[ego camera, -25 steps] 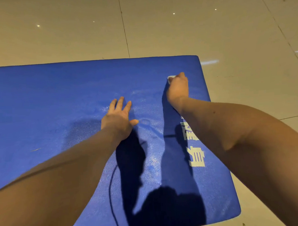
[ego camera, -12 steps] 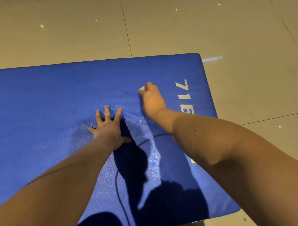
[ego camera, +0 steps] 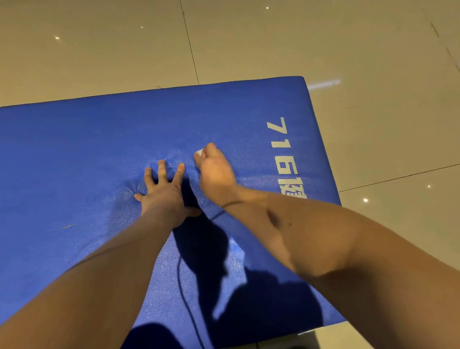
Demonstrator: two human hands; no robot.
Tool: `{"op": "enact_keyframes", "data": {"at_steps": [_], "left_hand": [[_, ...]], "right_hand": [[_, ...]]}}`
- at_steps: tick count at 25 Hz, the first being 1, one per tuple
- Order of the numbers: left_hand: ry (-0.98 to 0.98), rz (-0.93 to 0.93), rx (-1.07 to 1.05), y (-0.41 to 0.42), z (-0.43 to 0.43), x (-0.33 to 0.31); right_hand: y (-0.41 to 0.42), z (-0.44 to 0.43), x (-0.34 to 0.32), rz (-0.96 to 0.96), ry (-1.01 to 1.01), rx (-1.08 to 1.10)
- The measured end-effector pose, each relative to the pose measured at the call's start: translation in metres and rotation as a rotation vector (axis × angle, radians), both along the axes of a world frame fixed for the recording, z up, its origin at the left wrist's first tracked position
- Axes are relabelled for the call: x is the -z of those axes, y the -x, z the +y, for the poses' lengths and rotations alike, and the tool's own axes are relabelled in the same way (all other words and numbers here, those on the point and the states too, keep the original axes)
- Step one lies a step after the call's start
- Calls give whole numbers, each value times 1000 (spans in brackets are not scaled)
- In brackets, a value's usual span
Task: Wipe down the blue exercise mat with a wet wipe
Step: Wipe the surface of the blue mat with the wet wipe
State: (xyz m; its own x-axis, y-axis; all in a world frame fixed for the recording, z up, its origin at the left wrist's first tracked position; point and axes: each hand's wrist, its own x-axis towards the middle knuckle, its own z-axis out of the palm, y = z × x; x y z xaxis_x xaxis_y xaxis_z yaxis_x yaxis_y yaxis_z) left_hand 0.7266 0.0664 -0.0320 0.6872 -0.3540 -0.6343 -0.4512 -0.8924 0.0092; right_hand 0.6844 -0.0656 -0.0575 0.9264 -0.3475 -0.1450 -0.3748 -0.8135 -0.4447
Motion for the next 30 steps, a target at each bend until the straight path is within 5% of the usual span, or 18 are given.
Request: {"op": "enact_keyframes", "data": {"at_steps": [3, 12, 19, 26, 30], "left_hand": [[-8, 1, 4, -1, 1, -1], [-6, 16, 7, -1, -1, 1], [-25, 6, -1, -1, -1, -1], [-34, 7, 9, -1, -2, -4], [-15, 3, 6, 0, -2, -1]], "right_hand": [[3, -10, 2, -39, 58, -80], [26, -65, 16, -4, 115, 361], [22, 6, 4, 16, 17, -58], [67, -92, 10, 106, 106, 354], [50, -43, 14, 36, 79, 370]]}}
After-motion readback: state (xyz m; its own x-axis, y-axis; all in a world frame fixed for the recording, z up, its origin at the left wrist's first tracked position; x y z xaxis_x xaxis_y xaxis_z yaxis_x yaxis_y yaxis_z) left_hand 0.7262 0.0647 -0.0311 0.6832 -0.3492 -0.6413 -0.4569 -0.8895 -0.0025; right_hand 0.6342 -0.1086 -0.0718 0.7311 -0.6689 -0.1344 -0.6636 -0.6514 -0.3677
